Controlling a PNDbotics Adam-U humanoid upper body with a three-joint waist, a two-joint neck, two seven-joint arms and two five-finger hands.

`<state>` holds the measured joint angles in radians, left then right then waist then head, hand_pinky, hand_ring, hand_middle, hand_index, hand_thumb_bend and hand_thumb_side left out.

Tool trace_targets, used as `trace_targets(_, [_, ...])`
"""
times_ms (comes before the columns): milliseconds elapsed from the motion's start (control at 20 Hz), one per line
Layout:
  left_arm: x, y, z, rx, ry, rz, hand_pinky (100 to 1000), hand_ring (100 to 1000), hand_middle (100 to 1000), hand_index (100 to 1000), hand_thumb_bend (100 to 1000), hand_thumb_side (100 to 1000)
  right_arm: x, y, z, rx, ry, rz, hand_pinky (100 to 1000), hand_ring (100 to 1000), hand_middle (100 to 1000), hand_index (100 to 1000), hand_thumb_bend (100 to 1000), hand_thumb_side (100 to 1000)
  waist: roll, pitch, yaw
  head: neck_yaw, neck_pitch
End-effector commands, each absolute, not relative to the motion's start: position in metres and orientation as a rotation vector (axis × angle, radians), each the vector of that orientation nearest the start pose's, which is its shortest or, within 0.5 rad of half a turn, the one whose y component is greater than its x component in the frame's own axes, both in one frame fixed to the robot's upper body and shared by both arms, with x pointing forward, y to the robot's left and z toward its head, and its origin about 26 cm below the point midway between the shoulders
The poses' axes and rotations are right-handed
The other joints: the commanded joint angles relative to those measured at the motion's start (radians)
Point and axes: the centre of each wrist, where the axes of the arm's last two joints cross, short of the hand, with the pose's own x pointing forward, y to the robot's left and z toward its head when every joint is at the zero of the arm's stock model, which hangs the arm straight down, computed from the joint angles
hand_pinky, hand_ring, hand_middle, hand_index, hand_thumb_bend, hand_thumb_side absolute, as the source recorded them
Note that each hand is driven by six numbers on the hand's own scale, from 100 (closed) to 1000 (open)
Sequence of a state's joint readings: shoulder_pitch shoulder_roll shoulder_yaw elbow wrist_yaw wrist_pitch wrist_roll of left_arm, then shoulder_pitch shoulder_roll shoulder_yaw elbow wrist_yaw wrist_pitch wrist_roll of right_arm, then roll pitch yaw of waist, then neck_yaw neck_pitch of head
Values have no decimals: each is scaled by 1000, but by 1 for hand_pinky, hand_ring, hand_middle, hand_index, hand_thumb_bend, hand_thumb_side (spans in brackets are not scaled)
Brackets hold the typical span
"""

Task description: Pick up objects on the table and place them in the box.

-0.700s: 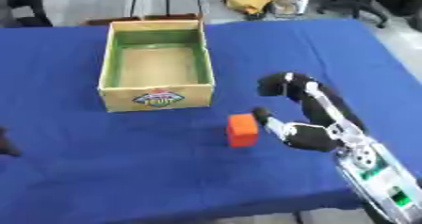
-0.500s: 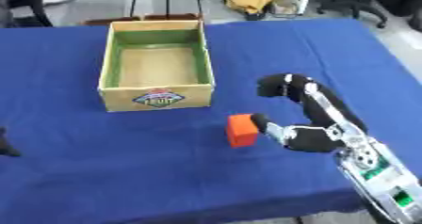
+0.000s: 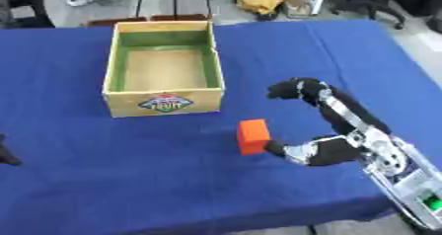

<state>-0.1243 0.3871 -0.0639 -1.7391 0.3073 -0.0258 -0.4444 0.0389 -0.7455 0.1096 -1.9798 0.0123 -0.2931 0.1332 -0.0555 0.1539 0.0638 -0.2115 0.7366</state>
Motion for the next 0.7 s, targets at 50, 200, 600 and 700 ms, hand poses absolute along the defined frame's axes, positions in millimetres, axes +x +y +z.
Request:
trace_targets(50, [303,297,96,-362,-1794,-618,652,572,510,717,269,1000,256,-336,159,-264,-2017,1131,848,852,727,836,572,365,2,-8,2,-2,-12])
trace_targets(200, [303,297,96,-362,-1793,-621,652,572,510,717,268,1000,259,-338,170,-291,-2018,1196,846,852,732,840,561,378,2,-7,4,-4,-13])
trace_targets(600, [304,295,96,-368,-1794,-630,653,573,510,717,265,1000,271,-341,196,-373,-2001,1367,839,849,745,849,534,427,6,-4,16,-15,-18])
trace_targets(700, [304,295,96,-370,-1795,-632,652,573,510,717,264,1000,275,-343,199,-395,-1990,1406,837,849,748,851,527,442,7,-3,20,-18,-17])
